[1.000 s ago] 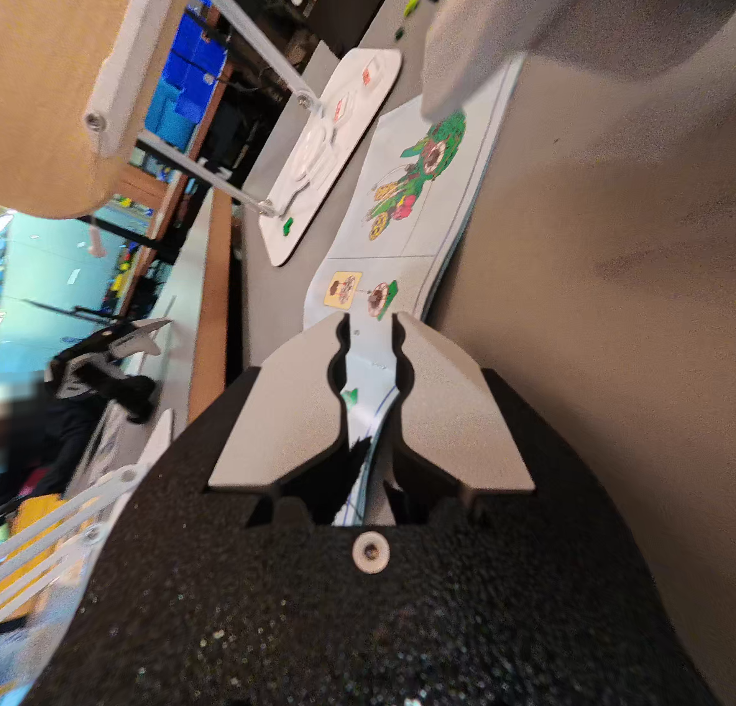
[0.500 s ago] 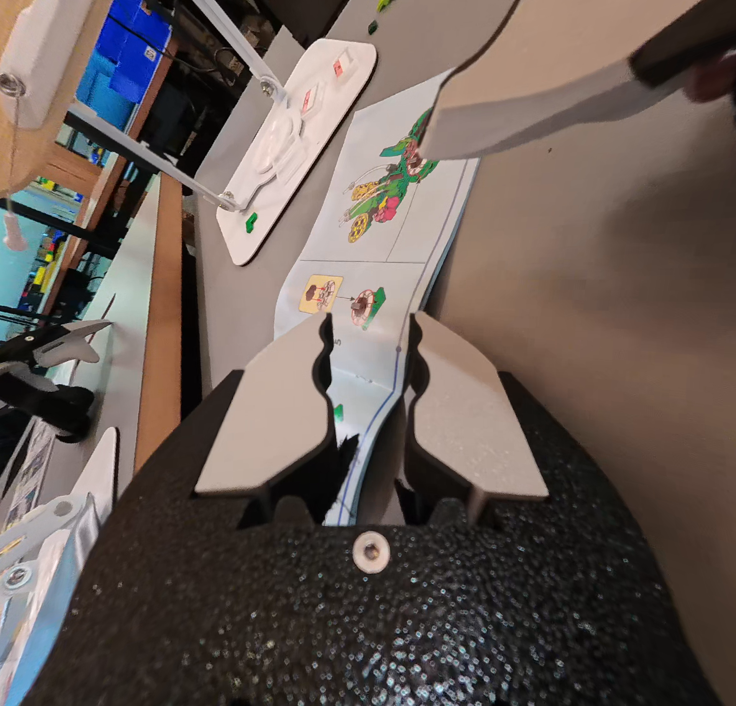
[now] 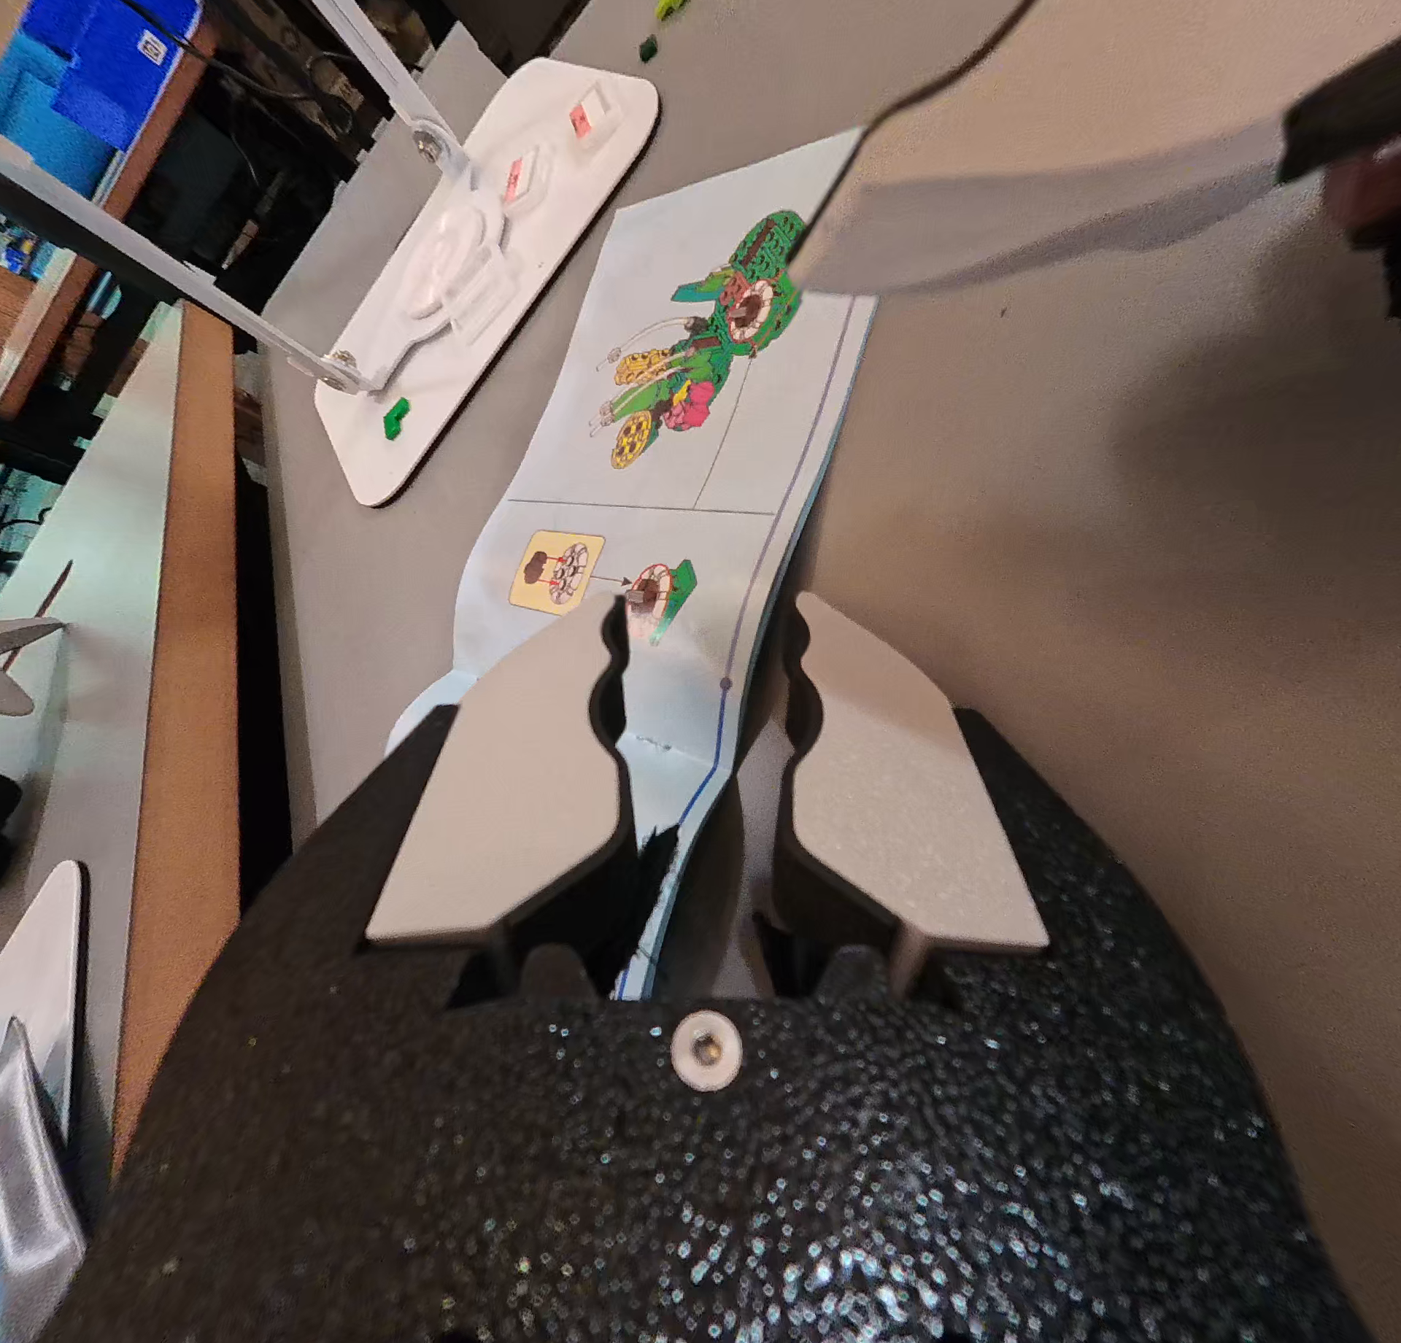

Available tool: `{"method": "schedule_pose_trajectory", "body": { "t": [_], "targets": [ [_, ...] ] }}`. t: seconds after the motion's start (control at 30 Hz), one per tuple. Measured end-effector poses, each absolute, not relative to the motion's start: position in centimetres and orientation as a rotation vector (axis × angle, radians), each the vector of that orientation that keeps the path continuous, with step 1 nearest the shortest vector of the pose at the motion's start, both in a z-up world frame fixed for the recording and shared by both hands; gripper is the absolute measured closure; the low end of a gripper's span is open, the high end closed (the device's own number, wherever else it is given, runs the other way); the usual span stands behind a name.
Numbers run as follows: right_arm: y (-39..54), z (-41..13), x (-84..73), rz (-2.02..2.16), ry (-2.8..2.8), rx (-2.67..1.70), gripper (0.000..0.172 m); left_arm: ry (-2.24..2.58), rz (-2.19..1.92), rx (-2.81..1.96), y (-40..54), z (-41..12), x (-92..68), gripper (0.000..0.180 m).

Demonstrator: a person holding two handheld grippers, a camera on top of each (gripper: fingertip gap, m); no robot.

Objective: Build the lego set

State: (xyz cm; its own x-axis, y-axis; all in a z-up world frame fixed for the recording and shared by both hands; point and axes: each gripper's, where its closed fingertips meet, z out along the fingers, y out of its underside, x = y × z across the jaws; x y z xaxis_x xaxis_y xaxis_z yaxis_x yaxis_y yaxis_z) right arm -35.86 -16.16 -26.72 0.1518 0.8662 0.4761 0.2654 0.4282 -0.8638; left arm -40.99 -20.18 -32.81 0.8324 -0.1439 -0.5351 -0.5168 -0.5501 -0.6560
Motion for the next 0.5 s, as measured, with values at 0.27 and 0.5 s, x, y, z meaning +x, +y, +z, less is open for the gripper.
{"method": "schedule_pose_trajectory", "body": {
  "t": [0.27, 0.5],
  "targets": [
    [-14.8, -26.9, -35.6, 0.583, -1.335, -1.175, 0.131, 0.475, 0.638, -2.087, -20.0, -32.0, -41.6, 0.15],
    [-14.4, -27.0, -35.6, 0.576, -1.312, -1.198, 0.132, 0.521, 0.671, -2.106, -20.0, -32.5, -41.4, 0.162]
  ]
}}
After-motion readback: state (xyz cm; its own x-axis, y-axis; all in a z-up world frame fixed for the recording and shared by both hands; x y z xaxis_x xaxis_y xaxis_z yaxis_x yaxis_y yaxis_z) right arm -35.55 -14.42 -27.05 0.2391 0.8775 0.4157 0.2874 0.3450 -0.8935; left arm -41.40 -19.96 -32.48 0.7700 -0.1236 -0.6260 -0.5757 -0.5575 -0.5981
